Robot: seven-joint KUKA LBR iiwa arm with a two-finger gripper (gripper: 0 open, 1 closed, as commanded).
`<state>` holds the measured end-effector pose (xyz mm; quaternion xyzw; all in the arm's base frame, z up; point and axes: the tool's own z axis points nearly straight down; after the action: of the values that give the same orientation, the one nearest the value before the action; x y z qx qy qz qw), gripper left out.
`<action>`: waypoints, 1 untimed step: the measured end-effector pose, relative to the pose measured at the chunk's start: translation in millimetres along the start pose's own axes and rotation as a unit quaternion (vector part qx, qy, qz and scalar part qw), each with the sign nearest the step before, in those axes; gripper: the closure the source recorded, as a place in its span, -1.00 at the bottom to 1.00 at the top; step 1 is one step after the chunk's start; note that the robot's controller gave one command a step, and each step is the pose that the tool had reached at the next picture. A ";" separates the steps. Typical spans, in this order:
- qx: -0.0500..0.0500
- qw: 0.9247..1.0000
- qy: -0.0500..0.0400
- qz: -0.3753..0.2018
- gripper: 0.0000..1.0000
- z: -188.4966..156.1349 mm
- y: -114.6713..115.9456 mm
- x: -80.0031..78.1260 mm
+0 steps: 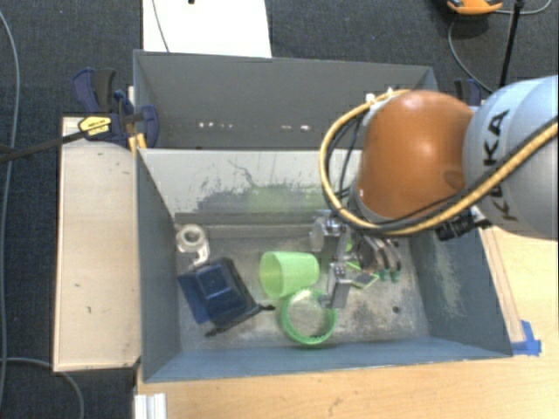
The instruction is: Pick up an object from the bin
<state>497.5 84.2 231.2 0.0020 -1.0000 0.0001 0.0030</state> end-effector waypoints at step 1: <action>-0.001 1.000 -0.004 0.002 -1.00 -4.5 -0.5 -1.5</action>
Offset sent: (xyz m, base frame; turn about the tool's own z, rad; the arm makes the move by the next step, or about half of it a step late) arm 0.0322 0.0423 -0.0687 -0.1801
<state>499.0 83.6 235.7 0.0002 -1.0000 -0.0005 -0.0013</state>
